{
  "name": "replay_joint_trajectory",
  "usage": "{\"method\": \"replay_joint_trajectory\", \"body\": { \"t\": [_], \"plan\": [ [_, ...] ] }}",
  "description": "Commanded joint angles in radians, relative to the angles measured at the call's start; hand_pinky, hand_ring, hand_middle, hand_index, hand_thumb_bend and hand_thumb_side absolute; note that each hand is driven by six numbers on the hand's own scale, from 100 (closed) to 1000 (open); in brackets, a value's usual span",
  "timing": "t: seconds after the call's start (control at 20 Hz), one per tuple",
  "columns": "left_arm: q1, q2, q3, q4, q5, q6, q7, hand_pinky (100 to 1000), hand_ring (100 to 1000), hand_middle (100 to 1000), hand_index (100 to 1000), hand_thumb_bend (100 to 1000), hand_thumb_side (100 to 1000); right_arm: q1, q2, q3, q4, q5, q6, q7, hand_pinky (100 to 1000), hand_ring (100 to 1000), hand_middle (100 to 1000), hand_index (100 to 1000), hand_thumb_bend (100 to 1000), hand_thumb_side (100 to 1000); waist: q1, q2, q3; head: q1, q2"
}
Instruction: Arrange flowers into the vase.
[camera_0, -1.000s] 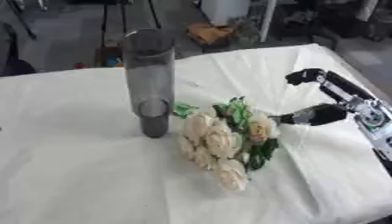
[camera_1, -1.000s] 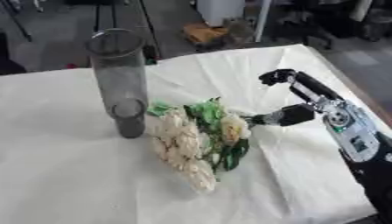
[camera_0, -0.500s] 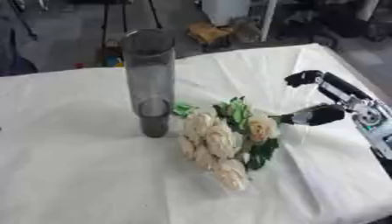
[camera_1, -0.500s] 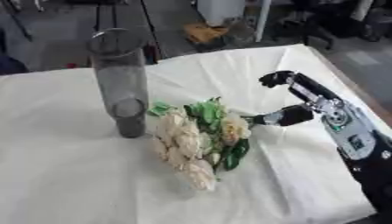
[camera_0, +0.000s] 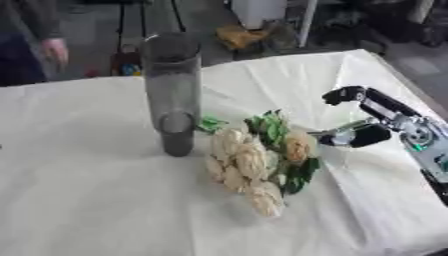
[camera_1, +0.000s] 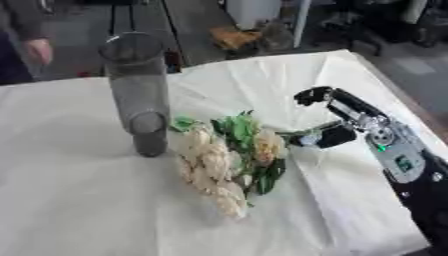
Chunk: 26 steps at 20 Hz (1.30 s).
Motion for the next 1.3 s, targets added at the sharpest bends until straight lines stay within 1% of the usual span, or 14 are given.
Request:
{"method": "replay_joint_trajectory", "body": {
  "t": [0.05, 0.3, 0.65, 1.3],
  "plan": [
    [-0.009, 0.023, 0.005, -0.013, -0.002, -0.002, -0.003, 791, 1000, 894, 876, 801, 1000, -0.008, -0.032, -0.003, -0.007, 0.01, -0.002, 0.008, 888, 801, 752, 870, 613, 275, 0.001, -0.014, -0.001, -0.003, 0.007],
    [-0.009, 0.023, 0.004, -0.013, -0.002, -0.002, -0.004, 791, 1000, 894, 876, 800, 1000, -0.012, -0.028, 0.004, -0.003, 0.015, -0.002, 0.015, 888, 800, 752, 869, 568, 255, 0.002, -0.014, -0.001, -0.005, 0.007],
    [-0.01, 0.022, 0.004, -0.013, -0.001, -0.001, -0.005, 791, 1000, 895, 876, 799, 1000, -0.024, -0.017, 0.017, 0.019, 0.032, -0.005, 0.025, 887, 800, 752, 869, 537, 242, 0.005, -0.013, 0.001, -0.007, 0.008],
    [-0.009, 0.022, 0.004, -0.013, -0.001, -0.001, -0.006, 791, 1000, 896, 876, 798, 1000, -0.032, -0.006, 0.032, 0.067, 0.064, -0.017, 0.035, 888, 803, 756, 869, 514, 240, 0.006, -0.012, 0.005, -0.01, 0.01]
  ]
}}
